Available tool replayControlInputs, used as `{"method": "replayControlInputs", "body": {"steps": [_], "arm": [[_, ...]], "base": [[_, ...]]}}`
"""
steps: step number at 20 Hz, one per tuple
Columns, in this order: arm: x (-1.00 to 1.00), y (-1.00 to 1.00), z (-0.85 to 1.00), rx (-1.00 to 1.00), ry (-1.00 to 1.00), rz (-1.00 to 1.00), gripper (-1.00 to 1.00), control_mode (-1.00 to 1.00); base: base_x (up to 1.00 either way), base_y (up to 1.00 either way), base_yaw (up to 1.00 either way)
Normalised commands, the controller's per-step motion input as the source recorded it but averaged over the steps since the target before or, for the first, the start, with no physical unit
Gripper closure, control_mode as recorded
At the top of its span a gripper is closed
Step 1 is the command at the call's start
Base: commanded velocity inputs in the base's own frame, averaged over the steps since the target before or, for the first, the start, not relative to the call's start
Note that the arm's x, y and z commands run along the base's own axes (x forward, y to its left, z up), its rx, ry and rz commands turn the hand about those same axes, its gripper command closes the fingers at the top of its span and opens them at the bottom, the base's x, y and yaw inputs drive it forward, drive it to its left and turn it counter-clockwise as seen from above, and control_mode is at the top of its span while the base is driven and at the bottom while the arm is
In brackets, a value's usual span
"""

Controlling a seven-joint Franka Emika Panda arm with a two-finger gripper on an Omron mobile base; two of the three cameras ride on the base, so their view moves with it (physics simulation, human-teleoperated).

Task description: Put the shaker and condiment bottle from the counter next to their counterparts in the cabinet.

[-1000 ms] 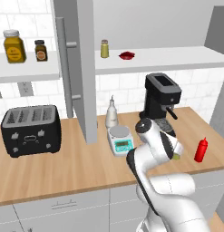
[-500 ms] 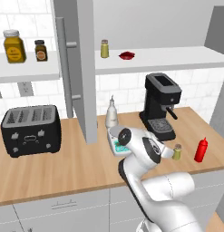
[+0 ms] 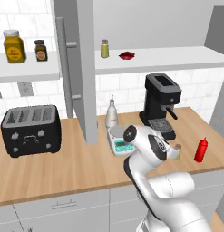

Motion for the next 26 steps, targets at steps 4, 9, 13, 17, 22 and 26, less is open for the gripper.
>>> {"method": "replayControlInputs", "body": {"steps": [4,9,13,17,22,26], "arm": [[-0.05,-0.28,-0.97,-0.18,-0.19,0.0,-1.0,-1.0],[-0.05,-0.58,-0.96,-0.11,-0.17,-0.03,-1.0,-1.0],[-0.1,-0.63,-0.86,-0.04,-0.08,-0.02,-1.0,-1.0],[-0.12,-0.51,-0.33,0.0,-0.01,-0.02,-1.0,-1.0],[-0.07,-0.57,-0.52,0.0,-0.01,-0.01,-1.0,-1.0],[-0.01,-0.29,-0.58,-0.01,-0.09,0.0,-1.0,-1.0]], "base": [[0.0,0.0,0.0],[0.0,0.0,0.0],[0.0,0.0,0.0],[0.0,0.0,0.0],[0.0,0.0,0.0],[0.0,0.0,0.0]]}}
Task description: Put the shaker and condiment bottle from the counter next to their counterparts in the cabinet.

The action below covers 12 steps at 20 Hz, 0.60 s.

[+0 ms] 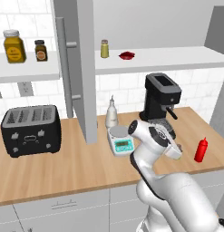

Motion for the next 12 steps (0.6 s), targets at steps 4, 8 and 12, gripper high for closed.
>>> {"method": "replayControlInputs", "body": {"steps": [4,8,12], "arm": [[-0.07,-0.08,-0.17,0.0,-0.03,0.0,-1.0,-1.0],[0.0,-0.15,-0.55,0.0,-0.04,0.0,-1.0,-1.0],[0.0,-0.14,-0.76,-0.01,-0.01,0.0,-1.0,-1.0]], "base": [[0.0,0.0,0.0],[0.0,0.0,0.0],[0.0,0.0,0.0]]}}
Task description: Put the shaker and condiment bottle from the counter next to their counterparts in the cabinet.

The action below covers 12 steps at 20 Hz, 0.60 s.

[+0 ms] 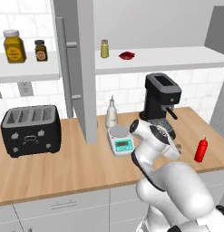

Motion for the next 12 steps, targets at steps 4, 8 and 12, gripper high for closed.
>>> {"method": "replayControlInputs", "body": {"steps": [4,8,12], "arm": [[0.0,-0.07,-0.58,-0.01,0.0,0.0,-1.0,-1.0],[0.0,-0.18,-0.38,0.0,0.0,0.0,-1.0,-1.0],[0.0,-0.21,-0.37,0.0,0.0,0.0,-1.0,-1.0]], "base": [[0.0,0.0,0.0],[0.0,0.0,0.0],[0.0,0.0,0.0]]}}
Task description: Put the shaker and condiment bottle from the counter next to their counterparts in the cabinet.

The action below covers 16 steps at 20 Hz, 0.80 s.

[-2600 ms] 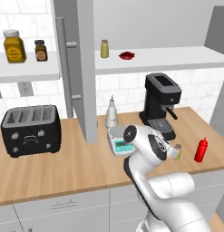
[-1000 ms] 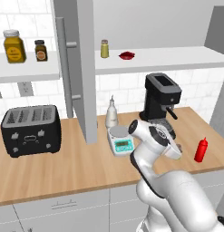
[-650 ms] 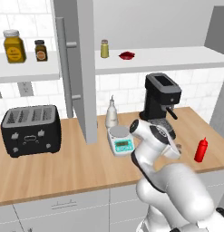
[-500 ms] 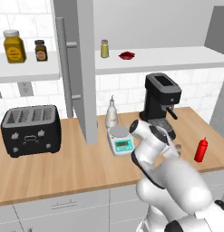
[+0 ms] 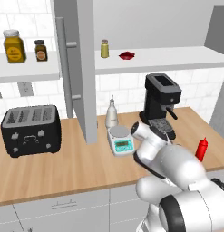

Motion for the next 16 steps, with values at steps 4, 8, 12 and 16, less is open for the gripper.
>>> {"method": "replayControlInputs", "body": {"steps": [4,8,12,16], "arm": [[0.0,-0.04,-0.34,0.0,0.0,0.0,-1.0,-1.0],[0.02,0.0,-0.06,0.0,0.0,-0.02,-1.0,-1.0],[0.11,-0.07,-0.08,0.0,0.0,0.0,-1.0,-1.0],[0.04,-0.16,-0.19,0.0,0.0,0.0,-1.0,-1.0]], "base": [[0.0,0.0,0.0],[0.0,0.0,0.0],[0.0,0.0,0.0],[0.0,0.0,0.0]]}}
